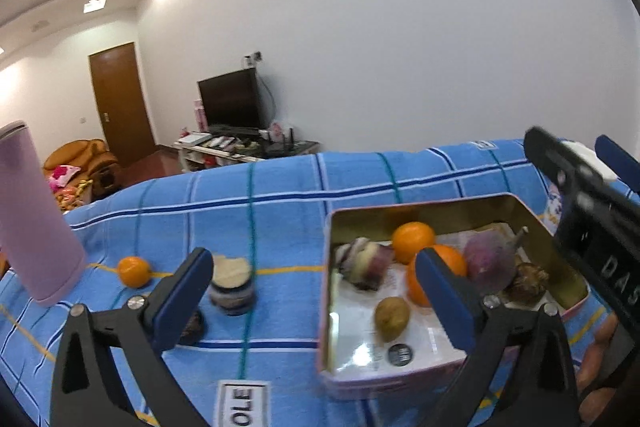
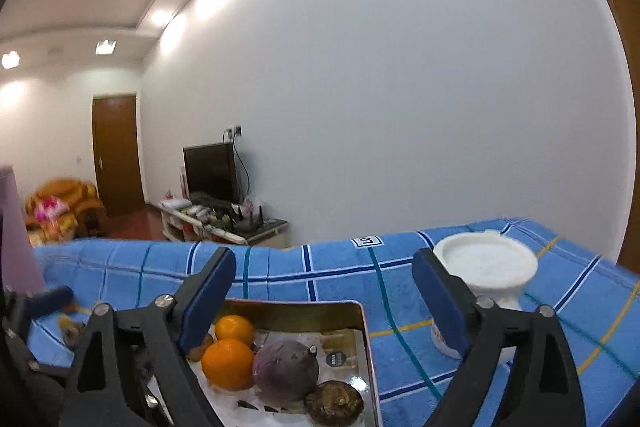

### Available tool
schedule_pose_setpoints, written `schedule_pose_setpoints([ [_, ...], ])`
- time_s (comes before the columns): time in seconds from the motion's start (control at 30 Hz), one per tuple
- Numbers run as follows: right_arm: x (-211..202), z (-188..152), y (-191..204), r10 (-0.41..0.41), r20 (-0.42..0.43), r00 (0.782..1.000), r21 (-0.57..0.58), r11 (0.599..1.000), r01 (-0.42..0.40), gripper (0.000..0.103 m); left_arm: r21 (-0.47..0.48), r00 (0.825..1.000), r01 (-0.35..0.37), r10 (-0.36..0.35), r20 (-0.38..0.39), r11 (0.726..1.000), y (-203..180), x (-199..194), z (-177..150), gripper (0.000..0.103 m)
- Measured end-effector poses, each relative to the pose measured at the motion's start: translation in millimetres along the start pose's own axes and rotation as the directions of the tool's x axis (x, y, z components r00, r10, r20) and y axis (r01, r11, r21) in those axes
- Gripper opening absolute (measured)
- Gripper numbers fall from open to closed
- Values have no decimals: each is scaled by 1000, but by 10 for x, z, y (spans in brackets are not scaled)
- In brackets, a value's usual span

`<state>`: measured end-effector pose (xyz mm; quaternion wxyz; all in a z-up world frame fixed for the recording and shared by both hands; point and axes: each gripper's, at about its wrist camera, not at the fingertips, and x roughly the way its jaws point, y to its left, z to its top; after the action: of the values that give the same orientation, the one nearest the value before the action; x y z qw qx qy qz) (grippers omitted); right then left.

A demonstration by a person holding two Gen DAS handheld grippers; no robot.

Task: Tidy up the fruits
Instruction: 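Lift both grippers out of the tin, then move both open grippers toward the remaining produce beside the kettle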

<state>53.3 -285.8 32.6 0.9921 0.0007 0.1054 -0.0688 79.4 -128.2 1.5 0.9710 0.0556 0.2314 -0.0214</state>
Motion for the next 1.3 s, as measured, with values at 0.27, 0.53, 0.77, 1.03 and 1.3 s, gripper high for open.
schedule_pose_setpoints([
  [0.27, -77, 26, 22, -9, -43, 999, 13, 1000, 10, 92, -22, 1000, -30, 30, -2, 999, 190, -102, -87, 103],
  [0.53, -193, -16, 26, -9, -80, 997, 28, 1000, 11, 92, -20, 1000, -22, 22, -21, 1000, 294, -187, -155, 103],
  [0.77, -237, -35, 188, -3, -84, 996, -4, 1000, 3, 92, -19, 999, -12, 12, -38, 1000, 409, -234, -204, 103],
  [1.03, -255, -69, 316, 14, -109, 994, 0, 1000, -14, 92, -16, 997, -22, 21, -71, 1000, 574, -202, -249, 103],
  [1.3, -242, -72, 579, 59, -131, 990, 0, 998, -59, 92, -16, 995, -53, 51, -85, 998, 822, -147, -261, 103],
])
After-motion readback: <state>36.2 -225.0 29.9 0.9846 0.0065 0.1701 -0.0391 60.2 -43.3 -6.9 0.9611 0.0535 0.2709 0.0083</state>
